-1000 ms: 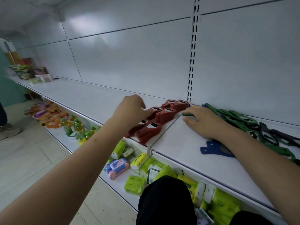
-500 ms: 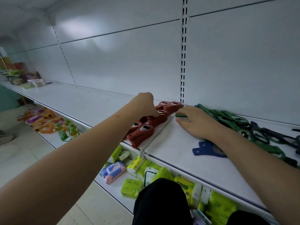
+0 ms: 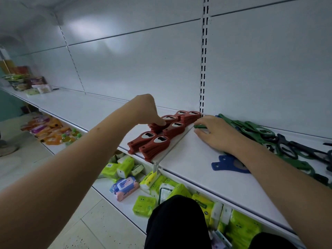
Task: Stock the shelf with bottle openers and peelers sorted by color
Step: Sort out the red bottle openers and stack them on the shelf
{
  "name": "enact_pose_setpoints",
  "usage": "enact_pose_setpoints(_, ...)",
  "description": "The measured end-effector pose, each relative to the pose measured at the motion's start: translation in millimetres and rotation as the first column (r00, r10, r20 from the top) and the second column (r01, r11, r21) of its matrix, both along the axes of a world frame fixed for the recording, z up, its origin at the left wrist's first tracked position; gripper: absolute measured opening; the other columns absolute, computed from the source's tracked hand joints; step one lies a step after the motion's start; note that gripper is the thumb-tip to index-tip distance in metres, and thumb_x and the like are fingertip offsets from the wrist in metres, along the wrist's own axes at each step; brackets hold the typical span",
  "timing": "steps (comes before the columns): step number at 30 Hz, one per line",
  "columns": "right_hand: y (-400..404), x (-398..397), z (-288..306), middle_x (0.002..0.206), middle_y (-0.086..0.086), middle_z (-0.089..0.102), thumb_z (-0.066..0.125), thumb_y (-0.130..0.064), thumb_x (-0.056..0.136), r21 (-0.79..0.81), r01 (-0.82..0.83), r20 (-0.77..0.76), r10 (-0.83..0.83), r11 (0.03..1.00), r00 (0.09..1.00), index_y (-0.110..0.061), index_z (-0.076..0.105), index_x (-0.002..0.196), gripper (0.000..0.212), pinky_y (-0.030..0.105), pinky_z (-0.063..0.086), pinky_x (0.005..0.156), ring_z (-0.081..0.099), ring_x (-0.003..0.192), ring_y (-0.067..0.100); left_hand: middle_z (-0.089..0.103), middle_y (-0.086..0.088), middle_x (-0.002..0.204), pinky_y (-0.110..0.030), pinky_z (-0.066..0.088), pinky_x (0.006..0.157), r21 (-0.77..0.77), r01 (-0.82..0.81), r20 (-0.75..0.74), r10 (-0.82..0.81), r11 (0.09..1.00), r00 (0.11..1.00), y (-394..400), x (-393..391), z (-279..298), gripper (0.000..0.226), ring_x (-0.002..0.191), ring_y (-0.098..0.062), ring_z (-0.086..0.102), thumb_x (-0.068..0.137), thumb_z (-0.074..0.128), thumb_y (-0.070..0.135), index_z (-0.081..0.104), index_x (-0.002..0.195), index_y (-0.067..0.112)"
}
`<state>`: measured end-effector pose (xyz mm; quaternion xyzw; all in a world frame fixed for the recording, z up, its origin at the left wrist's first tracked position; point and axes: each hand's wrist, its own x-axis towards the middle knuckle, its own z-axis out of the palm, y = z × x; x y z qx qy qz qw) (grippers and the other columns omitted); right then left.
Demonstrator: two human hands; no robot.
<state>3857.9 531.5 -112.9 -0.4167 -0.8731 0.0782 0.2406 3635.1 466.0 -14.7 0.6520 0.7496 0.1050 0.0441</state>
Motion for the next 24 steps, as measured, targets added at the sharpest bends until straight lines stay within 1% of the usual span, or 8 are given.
enact_pose_setpoints(4,1,0,0,0.127,-0.001,0.058,0.053,-0.030,0.099,0.004,0.009,-0.019,-0.009,1.000,1.000,-0.016,0.064,0.126,0.032,0.022,0.037,0.097,0.053,0.116,0.014,0.075,-0.006,0.080,-0.033,0.055,0.071,-0.024,-0.003,0.004,0.003,1.000,1.000,-39,-15,-6,0.034,0.080,-0.020,0.069,0.076,0.080,0.043,0.078,0.080,0.009)
enact_pose_setpoints(8,1,2,1,0.128,-0.003,0.060,0.054,-0.031,0.099,0.006,0.045,-0.027,-0.045,0.999,0.999,-0.019,0.064,0.125,0.031,0.017,0.031,0.089,0.052,0.115,0.011,0.073,-0.010,0.074,-0.023,0.040,0.054,-0.059,-0.015,0.014,0.016,0.998,1.000,-51,-15,-22,0.035,0.059,-0.017,0.056,0.076,0.080,0.041,0.077,0.079,0.006)
enact_pose_setpoints(13,1,2,0,0.129,-0.004,0.059,0.052,-0.033,0.099,-0.001,0.041,-0.023,-0.041,0.999,0.999,-0.020,0.063,0.127,0.033,0.017,0.030,0.087,0.045,0.103,0.002,0.070,-0.010,0.069,-0.023,0.038,0.053,-0.017,-0.002,0.039,0.002,1.000,0.999,-47,-10,-26,0.035,0.055,-0.014,0.052,0.077,0.080,0.041,0.077,0.079,0.007)
enact_pose_setpoints(15,3,2,-1,0.129,-0.004,0.059,0.052,-0.033,0.099,-0.002,0.037,-0.025,-0.037,0.999,0.999,-0.020,0.063,0.128,0.034,0.017,0.030,0.087,0.044,0.102,0.001,0.070,-0.006,0.068,-0.022,0.040,0.052,-0.006,-0.007,0.042,0.007,1.000,0.999,-47,-17,-24,0.032,0.058,-0.014,0.057,0.079,0.079,0.043,0.078,0.078,0.010)
enact_pose_setpoints(17,3,2,-1,0.128,-0.004,0.059,0.052,-0.033,0.099,0.001,0.032,-0.026,-0.032,0.999,0.999,-0.020,0.063,0.127,0.033,0.017,0.031,0.087,0.044,0.102,0.002,0.074,-0.005,0.075,-0.024,0.046,0.059,0.013,-0.028,0.043,0.028,1.000,0.999,-49,-28,-22,0.030,0.070,-0.017,0.065,0.079,0.078,0.043,0.078,0.078,0.014)
enact_pose_setpoints(19,3,2,-2,0.126,-0.003,0.059,0.052,-0.033,0.099,0.004,0.025,-0.023,-0.025,1.000,0.999,-0.019,0.063,0.127,0.033,0.017,0.030,0.087,0.044,0.102,0.002,0.073,-0.002,0.076,-0.027,0.050,0.065,0.039,-0.065,0.061,0.062,0.997,0.996,-51,-40,-21,0.028,0.076,-0.015,0.065,0.078,0.079,0.044,0.078,0.079,0.016)
enact_pose_setpoints(22,4,2,-3,0.126,-0.003,0.058,0.052,-0.033,0.100,-0.001,0.020,-0.025,-0.020,1.000,0.999,-0.020,0.063,0.127,0.032,0.017,0.030,0.086,0.045,0.102,0.003,0.070,0.002,0.073,-0.024,0.044,0.055,0.040,-0.115,0.071,0.112,0.993,0.991,-52,-52,-28,0.028,0.069,-0.009,0.059,0.077,0.080,0.044,0.078,0.079,0.016)
enact_pose_setpoints(24,5,2,-3,0.127,-0.004,0.058,0.052,-0.034,0.100,-0.003,0.021,-0.021,-0.021,1.000,1.000,-0.020,0.063,0.127,0.033,0.018,0.031,0.088,0.046,0.104,0.004,0.071,0.000,0.076,-0.023,0.040,0.053,0.028,-0.120,0.071,0.118,0.992,0.991,-48,-53,-34,0.028,0.069,-0.009,0.058,0.078,0.080,0.043,0.078,0.080,0.015)
